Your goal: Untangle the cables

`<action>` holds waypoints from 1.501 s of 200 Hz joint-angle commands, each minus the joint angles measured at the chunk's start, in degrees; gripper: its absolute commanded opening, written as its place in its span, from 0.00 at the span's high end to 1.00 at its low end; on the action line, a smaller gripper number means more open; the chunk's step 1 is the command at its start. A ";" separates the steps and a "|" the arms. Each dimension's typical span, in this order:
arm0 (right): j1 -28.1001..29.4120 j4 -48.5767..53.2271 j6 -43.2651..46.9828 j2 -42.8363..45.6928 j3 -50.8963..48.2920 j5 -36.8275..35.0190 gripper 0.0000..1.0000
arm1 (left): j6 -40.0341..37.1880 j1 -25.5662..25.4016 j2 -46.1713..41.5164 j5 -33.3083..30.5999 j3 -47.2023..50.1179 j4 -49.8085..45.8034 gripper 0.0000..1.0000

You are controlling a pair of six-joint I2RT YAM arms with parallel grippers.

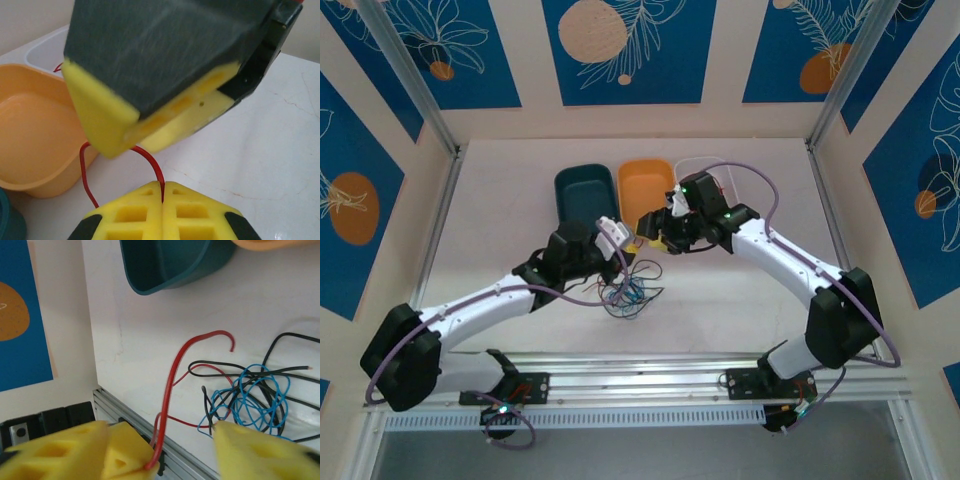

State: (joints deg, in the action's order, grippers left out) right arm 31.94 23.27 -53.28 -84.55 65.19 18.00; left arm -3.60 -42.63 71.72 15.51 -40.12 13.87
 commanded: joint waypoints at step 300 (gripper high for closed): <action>1.11 35.48 26.43 -0.75 59.18 -7.44 1.00 | 25.48 -0.41 -29.60 -37.61 11.31 -14.99 0.00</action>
State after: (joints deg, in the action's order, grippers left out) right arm 33.32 52.60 -30.28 -83.05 118.85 11.51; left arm 19.33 -43.38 41.21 -21.30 -29.08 0.32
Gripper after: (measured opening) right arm 0.051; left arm 0.998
